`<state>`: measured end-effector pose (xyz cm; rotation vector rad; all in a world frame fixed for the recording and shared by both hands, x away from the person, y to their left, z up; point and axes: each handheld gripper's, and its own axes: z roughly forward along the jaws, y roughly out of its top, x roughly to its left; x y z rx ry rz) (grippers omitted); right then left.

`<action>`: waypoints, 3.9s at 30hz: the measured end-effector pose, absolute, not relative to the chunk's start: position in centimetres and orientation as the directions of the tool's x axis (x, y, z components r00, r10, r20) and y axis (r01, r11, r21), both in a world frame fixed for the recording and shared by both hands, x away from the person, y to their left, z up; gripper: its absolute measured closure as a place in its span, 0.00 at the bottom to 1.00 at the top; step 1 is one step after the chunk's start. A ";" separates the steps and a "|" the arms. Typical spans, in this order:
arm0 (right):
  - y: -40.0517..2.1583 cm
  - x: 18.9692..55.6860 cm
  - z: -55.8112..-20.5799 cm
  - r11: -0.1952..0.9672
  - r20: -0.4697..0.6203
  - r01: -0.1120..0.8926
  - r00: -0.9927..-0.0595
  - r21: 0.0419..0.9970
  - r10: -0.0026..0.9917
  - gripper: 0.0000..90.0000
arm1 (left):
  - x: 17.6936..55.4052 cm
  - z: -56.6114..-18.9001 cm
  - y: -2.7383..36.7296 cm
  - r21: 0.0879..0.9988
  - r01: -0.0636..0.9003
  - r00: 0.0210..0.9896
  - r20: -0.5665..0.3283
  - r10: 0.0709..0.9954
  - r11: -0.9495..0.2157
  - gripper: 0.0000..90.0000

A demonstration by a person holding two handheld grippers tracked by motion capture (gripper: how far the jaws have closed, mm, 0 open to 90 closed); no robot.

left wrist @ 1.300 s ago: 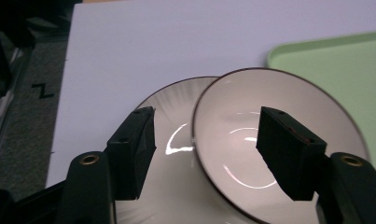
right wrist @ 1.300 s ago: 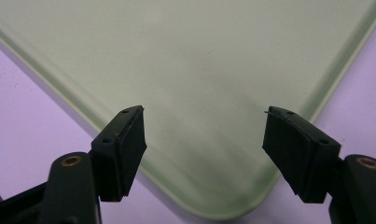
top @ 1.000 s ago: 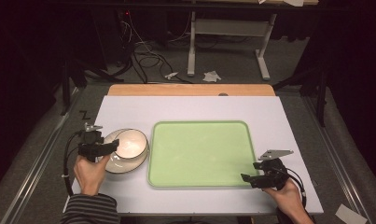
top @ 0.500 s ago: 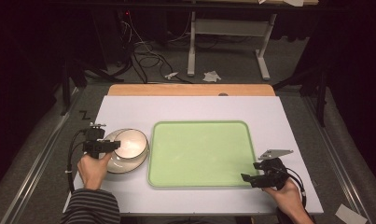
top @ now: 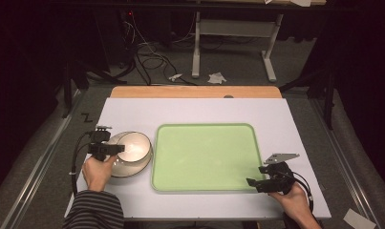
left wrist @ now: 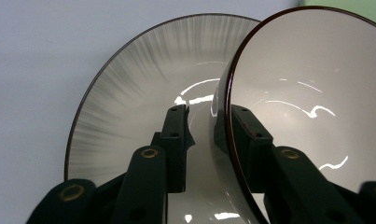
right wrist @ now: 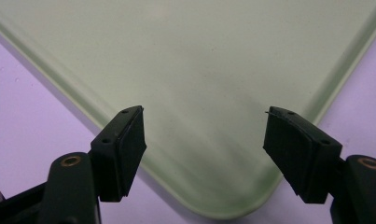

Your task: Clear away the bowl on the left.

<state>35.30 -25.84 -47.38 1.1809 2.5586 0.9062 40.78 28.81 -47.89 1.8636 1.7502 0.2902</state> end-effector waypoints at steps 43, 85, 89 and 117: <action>-25.7 35.4 -47.5 0.510 0.090 0.622 -0.681 0.594 0.726 0.33 | 40.6 -47.2 29.2 0.552 0.831 0.141 -0.327 0.934 0.068 0.91; -25.7 35.3 -47.4 0.506 0.089 0.633 -0.671 0.585 0.736 0.34 | 39.4 -42.5 25.7 0.671 0.741 0.324 -0.330 0.887 -0.022 0.91; -25.7 35.5 -47.5 0.502 0.091 0.636 -0.667 0.586 0.739 0.33 | 39.4 -42.1 25.8 0.677 0.736 0.334 -0.338 0.880 -0.019 0.91; -25.7 35.4 -47.5 0.503 0.088 0.634 -0.668 0.587 0.739 0.33 | 40.7 -40.5 19.9 0.678 0.718 0.486 -0.325 0.811 -0.159 0.91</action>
